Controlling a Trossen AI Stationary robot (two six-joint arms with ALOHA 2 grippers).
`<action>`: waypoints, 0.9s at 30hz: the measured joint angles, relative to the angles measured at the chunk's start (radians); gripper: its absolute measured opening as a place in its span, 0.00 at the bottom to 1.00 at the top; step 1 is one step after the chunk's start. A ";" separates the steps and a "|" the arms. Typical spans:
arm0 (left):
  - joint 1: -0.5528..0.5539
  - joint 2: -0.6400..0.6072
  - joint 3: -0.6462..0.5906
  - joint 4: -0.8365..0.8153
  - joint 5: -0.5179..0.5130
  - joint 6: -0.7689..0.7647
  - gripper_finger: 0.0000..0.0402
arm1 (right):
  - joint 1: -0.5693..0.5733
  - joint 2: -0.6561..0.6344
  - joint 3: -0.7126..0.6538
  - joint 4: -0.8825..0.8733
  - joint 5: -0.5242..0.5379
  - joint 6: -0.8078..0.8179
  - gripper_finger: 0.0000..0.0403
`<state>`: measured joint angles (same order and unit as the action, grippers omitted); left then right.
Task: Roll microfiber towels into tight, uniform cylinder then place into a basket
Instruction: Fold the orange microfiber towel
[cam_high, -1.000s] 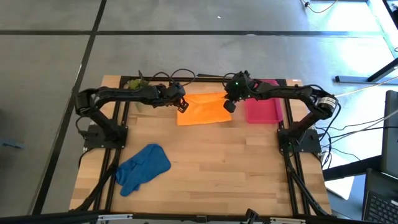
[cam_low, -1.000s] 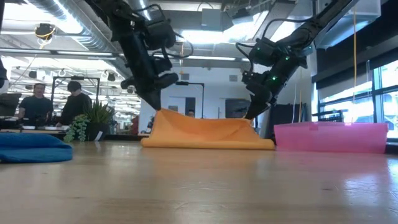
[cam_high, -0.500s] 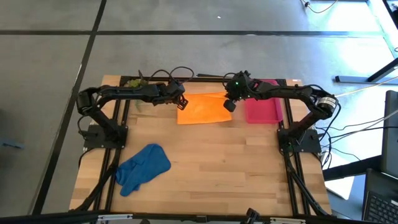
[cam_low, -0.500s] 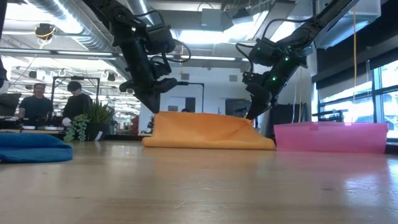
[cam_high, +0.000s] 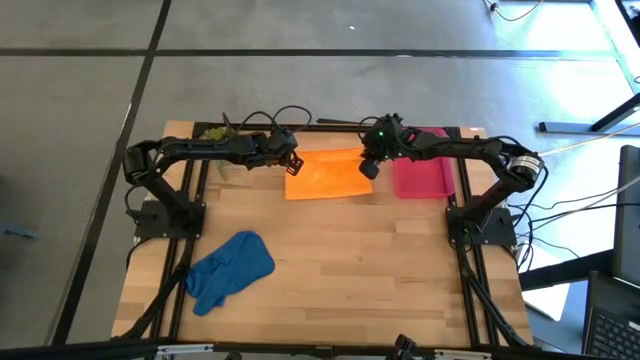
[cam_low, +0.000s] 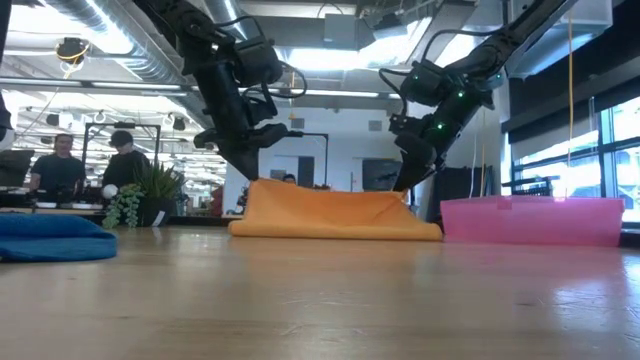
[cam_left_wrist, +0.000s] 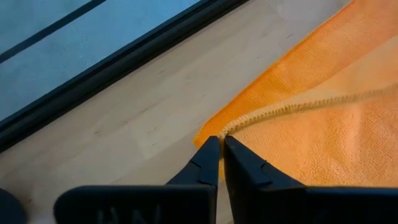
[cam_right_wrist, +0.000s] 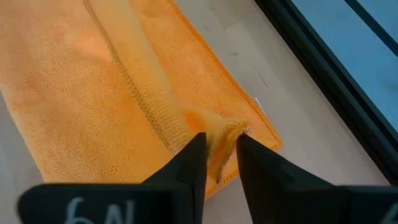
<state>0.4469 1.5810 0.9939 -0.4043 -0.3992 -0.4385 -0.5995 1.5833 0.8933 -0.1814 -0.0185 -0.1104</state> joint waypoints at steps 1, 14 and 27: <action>0.000 0.000 0.000 0.000 0.000 0.000 0.05 | 0.000 0.000 0.000 0.000 0.000 0.000 0.26; 0.013 0.031 0.000 0.048 0.008 0.002 0.26 | 0.000 0.000 0.000 0.028 0.001 0.002 0.53; -0.040 0.062 0.001 0.035 0.335 0.192 0.26 | 0.098 0.023 0.000 0.025 -0.391 -0.001 0.56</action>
<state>0.4067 1.6430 0.9947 -0.3688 -0.0639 -0.2466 -0.5012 1.6058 0.8936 -0.1563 -0.4091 -0.1111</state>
